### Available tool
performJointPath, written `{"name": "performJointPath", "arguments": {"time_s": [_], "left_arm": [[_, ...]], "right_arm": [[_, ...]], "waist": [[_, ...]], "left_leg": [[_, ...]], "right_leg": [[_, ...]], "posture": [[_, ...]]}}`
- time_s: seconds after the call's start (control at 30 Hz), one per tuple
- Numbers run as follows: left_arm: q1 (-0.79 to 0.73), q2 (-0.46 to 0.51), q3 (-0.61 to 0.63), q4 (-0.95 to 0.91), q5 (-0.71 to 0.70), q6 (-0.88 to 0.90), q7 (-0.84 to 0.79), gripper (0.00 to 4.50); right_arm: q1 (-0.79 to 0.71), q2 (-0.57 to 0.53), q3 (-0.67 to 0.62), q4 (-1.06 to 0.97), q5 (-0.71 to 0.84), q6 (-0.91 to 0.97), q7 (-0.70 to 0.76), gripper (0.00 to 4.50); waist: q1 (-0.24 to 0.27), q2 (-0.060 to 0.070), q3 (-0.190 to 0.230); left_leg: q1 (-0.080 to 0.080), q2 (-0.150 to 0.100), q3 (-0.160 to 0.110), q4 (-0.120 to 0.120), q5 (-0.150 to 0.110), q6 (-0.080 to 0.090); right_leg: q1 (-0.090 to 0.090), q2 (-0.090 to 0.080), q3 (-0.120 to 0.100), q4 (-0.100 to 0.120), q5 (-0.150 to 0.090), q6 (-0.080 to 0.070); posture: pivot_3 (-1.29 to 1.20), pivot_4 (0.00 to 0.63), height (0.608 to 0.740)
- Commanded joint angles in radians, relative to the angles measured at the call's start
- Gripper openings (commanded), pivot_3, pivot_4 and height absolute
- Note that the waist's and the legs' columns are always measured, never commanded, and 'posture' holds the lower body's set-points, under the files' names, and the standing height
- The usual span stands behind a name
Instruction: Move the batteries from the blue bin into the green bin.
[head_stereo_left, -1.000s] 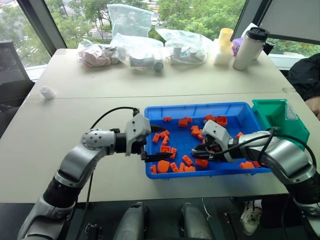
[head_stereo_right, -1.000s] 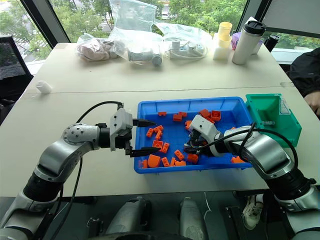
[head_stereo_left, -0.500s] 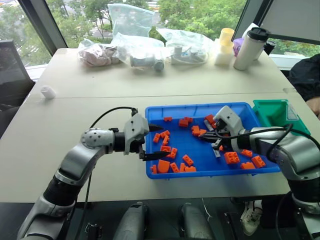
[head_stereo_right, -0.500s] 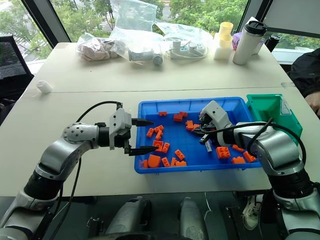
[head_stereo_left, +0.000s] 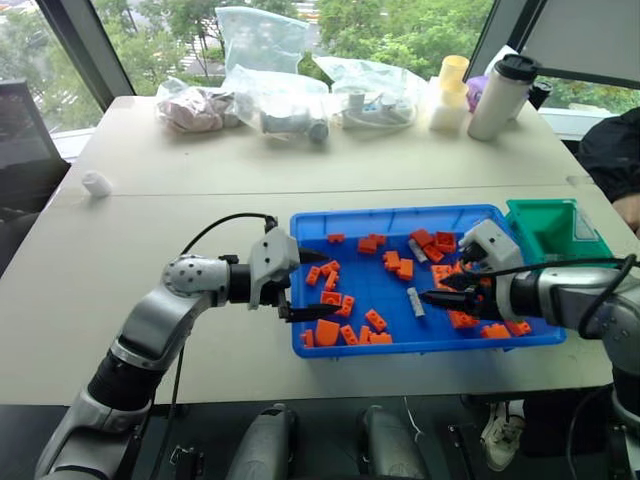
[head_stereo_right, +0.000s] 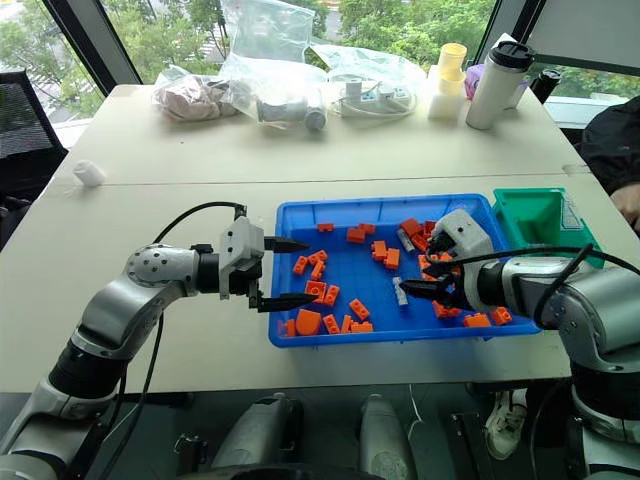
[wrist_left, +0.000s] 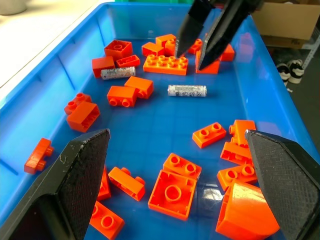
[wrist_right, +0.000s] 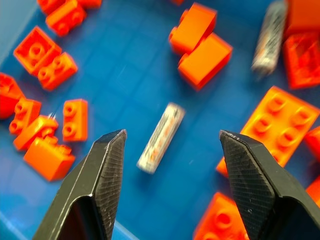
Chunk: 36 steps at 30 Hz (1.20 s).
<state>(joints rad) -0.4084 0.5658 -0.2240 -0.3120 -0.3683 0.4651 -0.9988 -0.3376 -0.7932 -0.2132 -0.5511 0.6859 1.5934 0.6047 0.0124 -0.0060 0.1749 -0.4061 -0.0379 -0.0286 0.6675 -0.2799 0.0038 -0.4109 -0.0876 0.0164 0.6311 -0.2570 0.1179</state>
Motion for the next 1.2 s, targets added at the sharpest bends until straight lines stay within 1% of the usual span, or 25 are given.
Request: {"name": "performJointPath", "arguments": {"time_s": [0.03, 0.23, 0.4, 0.47, 0.5, 0.57, 0.63, 0.67, 0.73, 0.8, 0.9, 0.97, 1.0, 1.03, 1.13, 1.2], "left_arm": [[-0.025, -0.016, -0.014, -0.030, 0.001, 0.001, 0.009, 4.50], [-0.057, -0.025, -0.016, -0.024, -0.001, 0.021, 0.010, 4.50], [-0.051, -0.022, -0.011, -0.035, 0.000, 0.026, 0.018, 4.50], [-0.046, -0.020, -0.011, -0.041, -0.001, 0.028, 0.021, 4.50], [-0.041, -0.015, -0.014, -0.044, 0.004, 0.025, 0.021, 4.50], [-0.034, -0.008, -0.021, -0.046, 0.013, 0.020, 0.021, 4.50], [-0.028, -0.006, -0.018, -0.048, 0.012, 0.020, 0.023, 4.50], [-0.027, -0.007, -0.016, -0.047, 0.011, 0.020, 0.023, 4.50], [-0.028, -0.008, -0.016, -0.041, 0.011, 0.017, 0.023, 4.50], [-0.034, -0.012, -0.014, -0.030, 0.011, 0.013, 0.023, 4.50], [-0.063, -0.030, 0.026, 0.011, -0.024, 0.018, 0.022, 4.50], [-0.091, -0.044, 0.052, 0.055, -0.043, 0.011, 0.016, 4.50], [-0.112, -0.059, 0.065, 0.085, -0.055, 0.003, 0.016, 4.50], [-0.130, -0.072, 0.071, 0.110, -0.059, -0.005, 0.015, 4.50], [-0.180, -0.132, 0.067, 0.182, -0.054, -0.043, 0.017, 4.50], [-0.225, -0.191, 0.044, 0.262, -0.033, -0.095, 0.009, 4.50]], "right_arm": [[0.006, 0.031, -0.028, -0.032, 0.000, 0.021, -0.040, 3.01], [-0.022, 0.099, 0.059, 0.011, -0.024, -0.011, -0.097, 3.01], [-0.038, 0.108, 0.152, 0.061, -0.067, -0.065, -0.129, 3.01], [-0.042, 0.102, 0.188, 0.083, -0.096, -0.094, -0.148, 2.50], [-0.041, 0.087, 0.212, 0.087, -0.108, -0.112, -0.147, 2.12], [-0.039, 0.075, 0.235, 0.089, -0.119, -0.132, -0.143, 1.28], [-0.042, 0.072, 0.238, 0.086, -0.120, -0.137, -0.140, 0.20], [-0.042, 0.072, 0.237, 0.085, -0.121, -0.139, -0.141, 0.03], [-0.042, 0.071, 0.232, 0.081, -0.124, -0.141, -0.144, 0.03], [-0.047, 0.083, 0.184, 0.077, -0.122, -0.138, -0.153, 0.03], [-0.089, 0.154, -0.039, 0.106, -0.093, -0.120, -0.171, 0.03], [-0.110, 0.190, -0.170, 0.131, -0.103, -0.175, -0.205, 0.03], [-0.112, 0.192, -0.236, 0.142, -0.115, -0.230, -0.219, 0.03], [-0.105, 0.187, -0.275, 0.151, -0.128, -0.281, -0.224, 0.03], [-0.079, 0.170, -0.350, 0.199, -0.187, -0.466, -0.245, 0.03], [-0.062, 0.173, -0.396, 0.247, -0.232, -0.609, -0.264, 0.03]], "waist": [[0.000, 0.000, 0.000], [-0.002, 0.000, 0.000], [-0.003, 0.000, 0.000], [-0.003, 0.000, 0.000], [-0.003, 0.000, 0.000], [-0.003, 0.000, 0.000], [-0.003, 0.000, 0.000], [-0.002, 0.000, 0.000], [-0.003, -0.001, 0.000], [-0.003, -0.001, 0.000], [0.000, -0.001, 0.000], [0.001, 0.000, 0.000], [0.002, 0.000, 0.000], [0.004, 0.000, 0.000], [0.001, -0.001, 0.000], [0.002, -0.001, 0.000]], "left_leg": [[0.000, 0.000, 0.000, 0.000, 0.000, 0.000], [0.000, 0.000, 0.000, 0.000, 0.000, 0.000], [0.000, 0.000, 0.000, 0.000, 0.000, 0.000], [0.000, 0.000, 0.000, 0.000, 0.000, 0.000], [0.000, 0.000, 0.000, 0.000, 0.000, 0.000], [0.000, 0.000, 0.000, 0.000, 0.000, 0.000], [0.000, 0.000, 0.000, 0.000, 0.000, 0.000], [0.000, 0.000, 0.000, 0.000, 0.000, 0.000], [0.001, 0.000, 0.000, 0.000, 0.000, 0.000], [0.001, 0.000, 0.000, 0.000, 0.000, 0.000], [0.000, 0.000, 0.000, 0.000, 0.000, 0.000], [0.000, -0.001, 0.000, 0.000, 0.000, 0.000], [0.000, -0.001, 0.000, 0.000, 0.000, 0.000], [0.000, -0.001, 0.000, 0.000, 0.000, 0.000], [0.000, -0.001, 0.000, 0.000, 0.000, 0.000], [0.000, -0.001, 0.001, 0.000, 0.000, 0.000]], "right_leg": [[0.000, 0.000, 0.000, 0.000, 0.000, 0.000], [0.000, 0.001, 0.000, 0.000, 0.000, 0.000], [0.000, 0.001, -0.001, 0.001, 0.000, 0.000], [0.000, 0.001, -0.001, 0.001, 0.000, 0.000], [0.000, 0.001, -0.001, 0.000, 0.000, 0.000], [0.000, 0.001, -0.001, 0.000, 0.000, 0.000], [0.000, 0.001, -0.001, 0.001, 0.000, 0.000], [0.000, 0.001, -0.001, 0.000, 0.000, 0.000], [0.000, 0.001, -0.001, 0.000, 0.000, 0.000], [0.000, 0.001, -0.001, 0.000, 0.000, 0.000], [0.000, 0.001, -0.001, 0.001, 0.000, 0.000], [0.000, 0.001, 0.000, 0.001, 0.000, 0.000], [0.000, 0.001, -0.001, 0.001, 0.000, 0.000], [0.000, 0.001, -0.001, 0.001, 0.000, 0.000], [0.000, 0.001, -0.001, 0.000, 0.000, 0.000], [0.000, 0.001, -0.001, 0.000, 0.000, 0.000]], "posture": [[0.00, 0.150, 0.740], [0.00, 0.150, 0.740], [0.00, 0.150, 0.740], [0.00, 0.150, 0.740], [0.00, 0.150, 0.740], [0.00, 0.150, 0.740], [0.00, 0.150, 0.740], [0.00, 0.150, 0.740], [0.00, 0.150, 0.740], [0.00, 0.150, 0.740], [0.00, 0.150, 0.740], [0.00, 0.150, 0.740], [0.00, 0.150, 0.740], [0.00, 0.150, 0.740], [0.00, 0.150, 0.740], [0.00, 0.150, 0.740]]}}
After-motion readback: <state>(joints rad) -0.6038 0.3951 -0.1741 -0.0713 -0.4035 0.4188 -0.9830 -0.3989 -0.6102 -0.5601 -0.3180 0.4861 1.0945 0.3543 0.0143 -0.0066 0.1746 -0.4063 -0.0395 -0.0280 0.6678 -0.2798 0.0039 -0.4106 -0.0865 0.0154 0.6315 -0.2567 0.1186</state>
